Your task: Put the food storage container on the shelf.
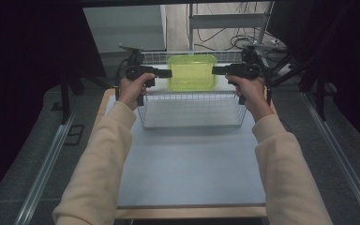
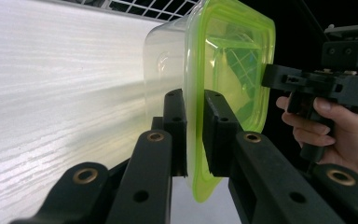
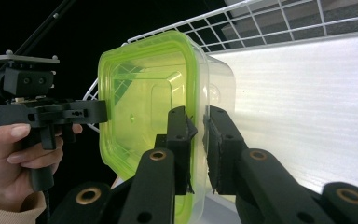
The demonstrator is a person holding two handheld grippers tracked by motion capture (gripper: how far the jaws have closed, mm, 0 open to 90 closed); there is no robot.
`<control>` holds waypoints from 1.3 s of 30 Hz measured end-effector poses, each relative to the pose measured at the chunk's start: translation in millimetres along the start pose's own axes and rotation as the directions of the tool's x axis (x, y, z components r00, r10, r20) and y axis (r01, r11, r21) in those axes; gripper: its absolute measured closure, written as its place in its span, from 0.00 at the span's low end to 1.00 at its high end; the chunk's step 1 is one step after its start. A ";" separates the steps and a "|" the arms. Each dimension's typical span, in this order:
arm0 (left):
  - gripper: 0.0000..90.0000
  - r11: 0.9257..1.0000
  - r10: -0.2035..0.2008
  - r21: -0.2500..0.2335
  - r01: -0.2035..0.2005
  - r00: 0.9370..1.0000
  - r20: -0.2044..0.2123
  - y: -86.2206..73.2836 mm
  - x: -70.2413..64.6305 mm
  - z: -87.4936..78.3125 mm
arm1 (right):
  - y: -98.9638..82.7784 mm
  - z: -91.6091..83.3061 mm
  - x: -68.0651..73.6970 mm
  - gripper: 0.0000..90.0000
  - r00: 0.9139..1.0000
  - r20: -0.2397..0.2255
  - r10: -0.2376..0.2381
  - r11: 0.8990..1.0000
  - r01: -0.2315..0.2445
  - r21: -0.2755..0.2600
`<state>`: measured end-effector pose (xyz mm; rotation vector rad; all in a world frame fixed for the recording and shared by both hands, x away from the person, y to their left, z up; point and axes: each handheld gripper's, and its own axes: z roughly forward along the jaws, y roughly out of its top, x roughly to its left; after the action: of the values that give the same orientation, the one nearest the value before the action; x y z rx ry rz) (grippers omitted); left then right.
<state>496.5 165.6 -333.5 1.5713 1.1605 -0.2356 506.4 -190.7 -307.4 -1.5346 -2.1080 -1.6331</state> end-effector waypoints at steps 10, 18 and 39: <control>0.84 0.998 -0.028 -0.049 0.027 0.999 -0.028 1.9 5.6 9.6 | 2.0 11.9 -6.5 0.83 0.999 0.052 -0.016 1.000 0.017 -0.021; 0.68 0.998 -0.024 -0.055 0.021 0.998 -0.055 1.6 7.9 15.5 | 0.7 18.2 -9.2 0.65 0.992 0.112 -0.060 0.998 0.062 -0.013; 0.36 0.975 0.163 -0.129 -0.182 0.976 -0.141 -48.4 -34.9 -30.0 | -47.5 -37.7 -0.3 0.47 0.967 0.093 -0.238 0.968 0.243 -0.054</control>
<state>429.8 167.0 -329.8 1.5691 1.1068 0.0638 454.2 -216.6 -324.1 -1.4378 -2.3927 -1.7545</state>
